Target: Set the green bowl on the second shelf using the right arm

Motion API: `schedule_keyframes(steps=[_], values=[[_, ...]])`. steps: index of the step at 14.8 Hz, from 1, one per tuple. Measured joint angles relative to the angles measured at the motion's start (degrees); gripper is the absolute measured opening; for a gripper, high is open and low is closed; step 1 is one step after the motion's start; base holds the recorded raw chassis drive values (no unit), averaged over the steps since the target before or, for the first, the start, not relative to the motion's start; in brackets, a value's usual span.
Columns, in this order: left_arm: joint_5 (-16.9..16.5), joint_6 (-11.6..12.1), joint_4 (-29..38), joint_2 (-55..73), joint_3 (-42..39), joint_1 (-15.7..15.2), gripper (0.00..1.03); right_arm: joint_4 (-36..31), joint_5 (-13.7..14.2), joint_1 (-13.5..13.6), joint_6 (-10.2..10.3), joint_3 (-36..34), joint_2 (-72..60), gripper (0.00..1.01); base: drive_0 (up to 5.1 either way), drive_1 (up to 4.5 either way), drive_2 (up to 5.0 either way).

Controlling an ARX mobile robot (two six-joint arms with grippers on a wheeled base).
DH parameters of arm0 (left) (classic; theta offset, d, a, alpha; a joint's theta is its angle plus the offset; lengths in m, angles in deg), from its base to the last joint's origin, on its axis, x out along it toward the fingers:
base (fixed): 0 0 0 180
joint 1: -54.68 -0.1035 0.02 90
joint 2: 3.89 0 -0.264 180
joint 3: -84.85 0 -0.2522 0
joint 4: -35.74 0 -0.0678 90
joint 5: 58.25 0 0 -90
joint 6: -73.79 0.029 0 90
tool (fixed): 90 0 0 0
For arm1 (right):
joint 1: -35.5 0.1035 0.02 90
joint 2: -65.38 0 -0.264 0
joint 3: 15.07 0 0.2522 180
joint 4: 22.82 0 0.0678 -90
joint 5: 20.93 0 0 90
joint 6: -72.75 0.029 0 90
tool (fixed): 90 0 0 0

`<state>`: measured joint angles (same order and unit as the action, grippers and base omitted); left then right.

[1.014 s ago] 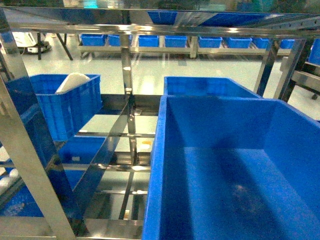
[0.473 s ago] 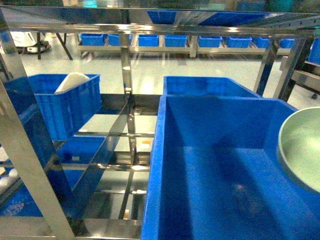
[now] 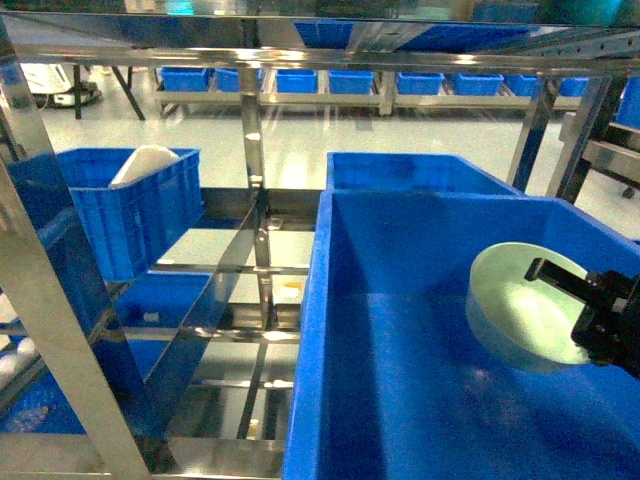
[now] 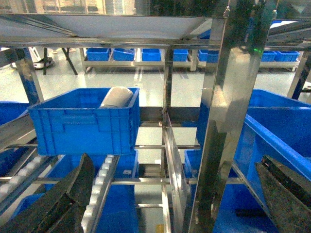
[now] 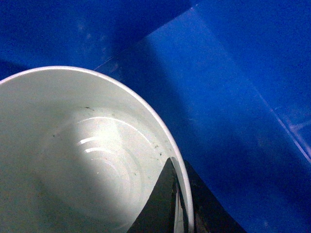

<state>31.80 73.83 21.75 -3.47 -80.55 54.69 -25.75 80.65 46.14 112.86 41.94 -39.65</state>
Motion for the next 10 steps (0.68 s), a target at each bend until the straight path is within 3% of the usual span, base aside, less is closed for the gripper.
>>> schedule_keyframes(steps=[3, 5, 7, 10], values=[[0.00, 0.00, 0.00, 0.00, 0.00, 0.00, 0.98, 0.59, 0.74, 0.70, 4.50, -0.04, -3.04, 0.02, 0.0, 0.00, 0.0], [0.00, 0.00, 0.00, 0.00, 0.00, 0.00, 0.98, 2.23, 3.13, 1.05, 7.37, -1.44, -3.80, 0.02, 0.0, 0.00, 0.0], [0.00, 0.00, 0.00, 0.00, 0.00, 0.00, 0.98, 1.38, 4.22, 1.20, 9.03, -2.25, -4.68, 0.02, 0.0, 0.00, 0.0], [0.02, 0.00, 0.00, 0.00, 0.00, 0.00, 0.98, -2.60, 3.80, 1.36, 8.94, -3.61, -4.59, 0.07, 0.0, 0.00, 0.0]])
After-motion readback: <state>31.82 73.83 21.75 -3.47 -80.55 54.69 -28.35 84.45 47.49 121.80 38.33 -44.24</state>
